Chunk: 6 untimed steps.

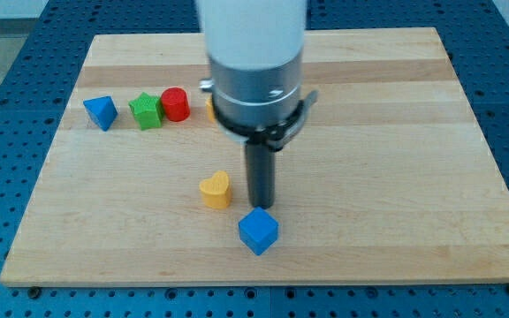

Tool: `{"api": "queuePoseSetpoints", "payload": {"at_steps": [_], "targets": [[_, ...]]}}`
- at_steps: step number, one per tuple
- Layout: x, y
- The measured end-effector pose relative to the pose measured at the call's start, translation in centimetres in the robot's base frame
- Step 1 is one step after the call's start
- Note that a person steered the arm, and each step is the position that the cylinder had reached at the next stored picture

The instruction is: Place the heart below the green star

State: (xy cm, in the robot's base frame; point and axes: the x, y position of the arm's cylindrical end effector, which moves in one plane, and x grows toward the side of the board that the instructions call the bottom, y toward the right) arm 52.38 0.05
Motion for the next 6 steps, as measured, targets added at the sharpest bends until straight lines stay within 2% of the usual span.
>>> {"api": "queuePoseSetpoints", "payload": {"at_steps": [3, 4, 5, 6], "targets": [[0.6, -7.5], [0.9, -13.1], [-0.5, -14.7], [1.6, -15.3]]}}
